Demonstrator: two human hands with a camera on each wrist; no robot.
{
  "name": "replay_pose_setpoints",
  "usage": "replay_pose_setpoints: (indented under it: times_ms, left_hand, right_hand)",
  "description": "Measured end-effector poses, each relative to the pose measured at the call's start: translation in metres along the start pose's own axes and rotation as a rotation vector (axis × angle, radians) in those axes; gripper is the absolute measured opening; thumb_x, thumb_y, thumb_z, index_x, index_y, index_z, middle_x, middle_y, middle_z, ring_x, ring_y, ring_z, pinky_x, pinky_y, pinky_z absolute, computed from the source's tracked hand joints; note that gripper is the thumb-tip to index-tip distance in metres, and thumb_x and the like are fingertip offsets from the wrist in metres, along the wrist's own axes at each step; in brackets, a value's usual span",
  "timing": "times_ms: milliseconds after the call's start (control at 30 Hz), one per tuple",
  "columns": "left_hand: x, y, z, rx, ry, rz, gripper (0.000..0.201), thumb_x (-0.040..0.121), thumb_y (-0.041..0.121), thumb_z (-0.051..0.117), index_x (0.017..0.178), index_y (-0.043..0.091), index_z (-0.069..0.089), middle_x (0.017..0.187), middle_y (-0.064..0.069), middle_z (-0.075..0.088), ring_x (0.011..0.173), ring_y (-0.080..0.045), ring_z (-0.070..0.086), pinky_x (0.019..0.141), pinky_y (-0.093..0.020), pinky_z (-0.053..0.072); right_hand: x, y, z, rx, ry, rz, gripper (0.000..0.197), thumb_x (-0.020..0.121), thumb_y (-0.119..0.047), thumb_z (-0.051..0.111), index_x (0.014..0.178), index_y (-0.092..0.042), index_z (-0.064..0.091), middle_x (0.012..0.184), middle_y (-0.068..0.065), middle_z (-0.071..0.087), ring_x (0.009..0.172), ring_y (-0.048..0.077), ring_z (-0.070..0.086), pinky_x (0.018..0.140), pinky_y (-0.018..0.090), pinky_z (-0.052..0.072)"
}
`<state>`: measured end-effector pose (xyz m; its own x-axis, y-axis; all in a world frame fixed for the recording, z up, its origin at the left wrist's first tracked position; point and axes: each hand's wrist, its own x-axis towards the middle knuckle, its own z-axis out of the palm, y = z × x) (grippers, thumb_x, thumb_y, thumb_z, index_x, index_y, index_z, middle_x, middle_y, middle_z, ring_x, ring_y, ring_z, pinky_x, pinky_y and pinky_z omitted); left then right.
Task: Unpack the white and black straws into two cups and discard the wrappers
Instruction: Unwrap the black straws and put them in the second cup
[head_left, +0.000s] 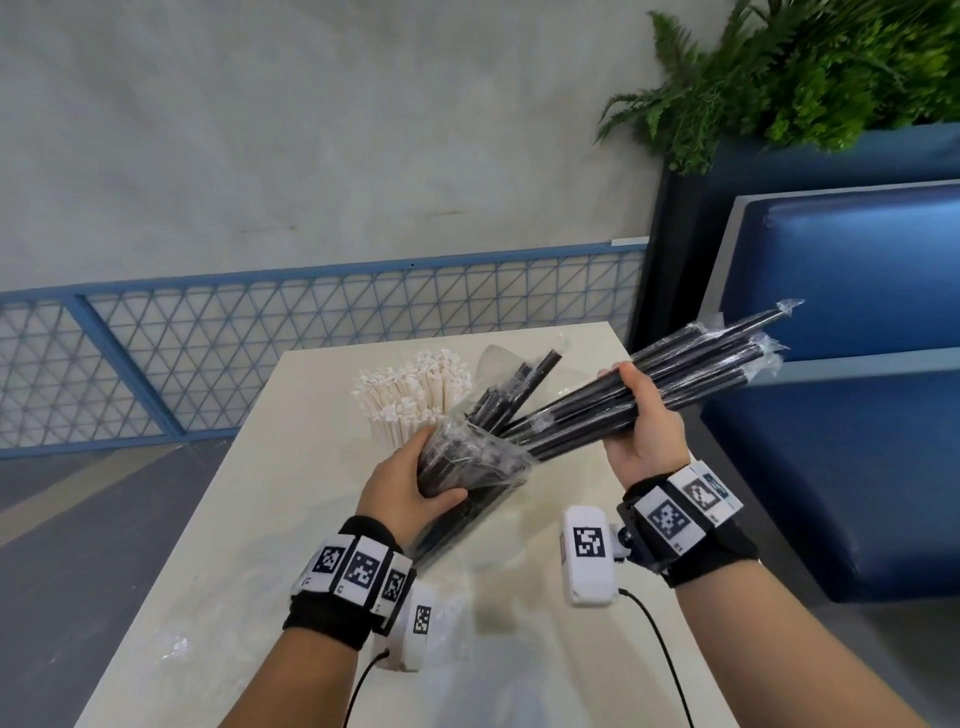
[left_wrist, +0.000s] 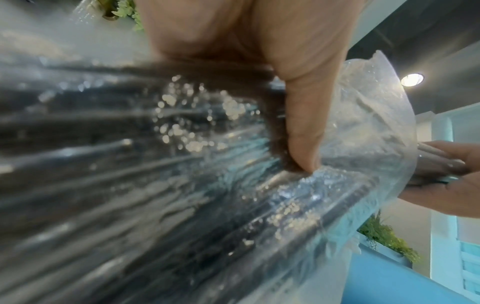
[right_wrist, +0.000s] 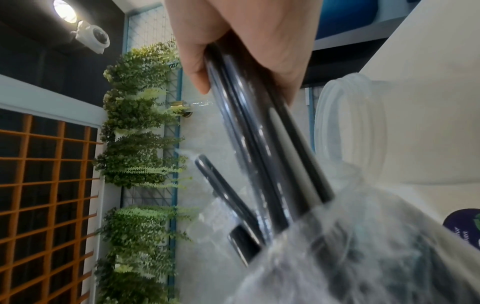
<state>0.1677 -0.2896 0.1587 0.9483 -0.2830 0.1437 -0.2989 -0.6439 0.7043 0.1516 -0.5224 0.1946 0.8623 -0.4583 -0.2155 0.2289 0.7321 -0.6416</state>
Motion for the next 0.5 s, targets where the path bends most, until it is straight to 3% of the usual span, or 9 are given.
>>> replay_pose_setpoints:
  times_ms: [133,300,367,500]
  left_hand:
    - [0.0,-0.006,-0.001,-0.078,0.068,-0.022,0.066,0.071,0.02,0.078,0.128,0.017,0.045,0.107,0.008,0.061,0.095,-0.006,0.056,0.076,-0.003,0.038]
    - [0.001,-0.015,0.001,-0.154,0.133,-0.077,0.074,0.069,0.023,0.079,0.133,0.015,0.042,0.12,0.0,0.062,0.109,-0.015,0.059,0.097,-0.028,0.045]
    - [0.0,-0.014,0.001,-0.18,0.154,-0.091,0.075,0.07,0.02,0.078,0.134,0.014,0.041,0.119,0.003,0.06,0.109,-0.013,0.057,0.098,-0.025,0.043]
    - [-0.001,-0.01,0.0,-0.197,0.18,-0.067,0.062,0.071,0.015,0.077,0.125,0.017,0.047,0.101,0.01,0.061,0.096,-0.01,0.058,0.086,-0.018,0.042]
  right_hand:
    - [0.008,-0.012,-0.001,0.115,-0.005,0.012,0.01,0.089,-0.01,0.058,0.08,-0.006,0.06,0.072,0.004,0.068,0.076,0.016,0.065,0.088,0.036,0.053]
    - [0.02,-0.021,-0.011,0.09,0.042,-0.009,0.008,0.086,-0.011,0.061,0.084,-0.004,0.061,0.083,0.009,0.065,0.094,0.024,0.061,0.098,0.045,0.048]
    - [0.023,-0.025,-0.013,0.085,0.07,-0.02,0.008,0.086,-0.01,0.061,0.084,-0.003,0.061,0.082,0.01,0.066,0.093,0.025,0.061,0.098,0.047,0.048]
    - [0.029,-0.032,-0.016,0.053,0.136,-0.054,0.014,0.084,-0.01,0.064,0.074,-0.002,0.066,0.071,0.008,0.071,0.084,0.024,0.066,0.093,0.048,0.051]
